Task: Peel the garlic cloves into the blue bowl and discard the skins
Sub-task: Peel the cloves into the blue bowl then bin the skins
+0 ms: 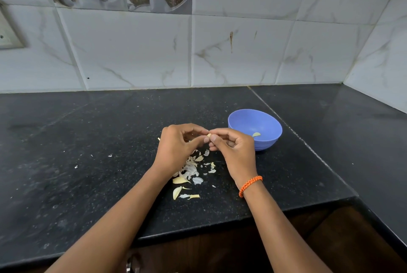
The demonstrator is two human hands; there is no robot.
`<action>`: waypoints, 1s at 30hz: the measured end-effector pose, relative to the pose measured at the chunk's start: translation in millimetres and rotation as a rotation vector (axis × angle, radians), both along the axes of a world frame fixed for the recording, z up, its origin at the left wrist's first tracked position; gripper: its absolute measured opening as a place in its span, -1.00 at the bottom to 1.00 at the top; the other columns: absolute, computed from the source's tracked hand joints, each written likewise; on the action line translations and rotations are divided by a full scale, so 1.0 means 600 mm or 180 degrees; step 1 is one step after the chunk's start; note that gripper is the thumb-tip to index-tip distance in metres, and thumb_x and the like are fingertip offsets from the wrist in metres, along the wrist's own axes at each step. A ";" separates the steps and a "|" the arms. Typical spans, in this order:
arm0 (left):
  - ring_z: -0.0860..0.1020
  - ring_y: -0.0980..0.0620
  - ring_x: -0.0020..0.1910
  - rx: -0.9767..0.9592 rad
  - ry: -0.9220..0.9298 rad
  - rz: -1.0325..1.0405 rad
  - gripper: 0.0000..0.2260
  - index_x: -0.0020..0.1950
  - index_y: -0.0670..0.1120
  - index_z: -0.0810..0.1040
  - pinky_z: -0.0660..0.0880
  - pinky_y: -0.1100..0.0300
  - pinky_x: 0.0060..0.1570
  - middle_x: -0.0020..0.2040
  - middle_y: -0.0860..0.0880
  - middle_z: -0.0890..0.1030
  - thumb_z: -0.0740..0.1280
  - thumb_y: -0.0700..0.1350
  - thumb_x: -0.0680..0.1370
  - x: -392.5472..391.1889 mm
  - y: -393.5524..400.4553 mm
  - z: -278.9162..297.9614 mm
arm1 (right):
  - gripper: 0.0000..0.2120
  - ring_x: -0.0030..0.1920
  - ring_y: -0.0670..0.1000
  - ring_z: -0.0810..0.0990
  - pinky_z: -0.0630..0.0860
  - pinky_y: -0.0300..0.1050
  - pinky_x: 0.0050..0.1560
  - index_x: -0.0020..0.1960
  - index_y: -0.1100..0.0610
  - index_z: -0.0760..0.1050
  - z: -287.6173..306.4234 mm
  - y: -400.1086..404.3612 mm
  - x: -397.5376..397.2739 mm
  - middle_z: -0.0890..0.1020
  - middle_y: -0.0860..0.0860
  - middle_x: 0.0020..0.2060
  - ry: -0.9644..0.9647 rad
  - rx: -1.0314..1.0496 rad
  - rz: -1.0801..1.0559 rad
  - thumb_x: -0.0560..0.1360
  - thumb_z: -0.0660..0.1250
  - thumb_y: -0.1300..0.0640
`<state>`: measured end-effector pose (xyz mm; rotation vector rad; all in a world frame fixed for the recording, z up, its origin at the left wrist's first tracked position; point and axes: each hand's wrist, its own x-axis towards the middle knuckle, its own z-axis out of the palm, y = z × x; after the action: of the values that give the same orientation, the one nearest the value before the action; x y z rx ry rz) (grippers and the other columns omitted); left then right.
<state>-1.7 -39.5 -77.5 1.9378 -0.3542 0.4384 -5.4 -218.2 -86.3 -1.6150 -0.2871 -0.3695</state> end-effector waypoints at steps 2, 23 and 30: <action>0.75 0.07 -0.18 -0.0067 0.0055 -0.0084 -0.95 0.01 -0.02 0.81 0.65 0.15 -0.16 -0.14 0.10 0.78 0.58 -0.15 0.56 -0.001 0.000 0.001 | -0.90 -0.08 0.08 0.79 0.72 -0.07 -0.05 0.09 0.22 0.71 0.001 0.001 -0.001 0.79 0.07 -0.12 0.0035 0.0061 0.0022 0.59 0.47 0.30; 0.77 0.05 -0.12 -0.0116 0.0122 -0.0321 -0.95 -0.03 -0.07 0.81 0.72 -0.03 0.01 -0.13 0.07 0.79 0.60 -0.19 0.52 -0.002 0.007 0.004 | -0.85 -0.15 0.13 0.77 0.74 0.09 -0.03 -0.03 0.21 0.63 0.004 0.003 -0.002 0.75 0.11 -0.19 0.0141 -0.0045 -0.0051 0.48 0.54 0.37; 0.77 0.05 -0.13 -0.0137 0.0132 -0.0442 -0.95 -0.03 -0.08 0.80 0.67 0.13 -0.06 -0.13 0.05 0.79 0.60 -0.19 0.53 0.002 0.009 0.000 | -0.81 -0.17 0.15 0.75 0.73 0.04 -0.07 -0.01 0.26 0.52 0.007 0.005 -0.006 0.72 0.14 -0.18 0.0149 0.0144 0.0089 0.49 0.52 0.35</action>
<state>-0.5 -34.0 -77.4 1.8643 -0.4458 0.3123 -9.2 -215.3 -82.3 -1.5716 -0.2636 -0.3142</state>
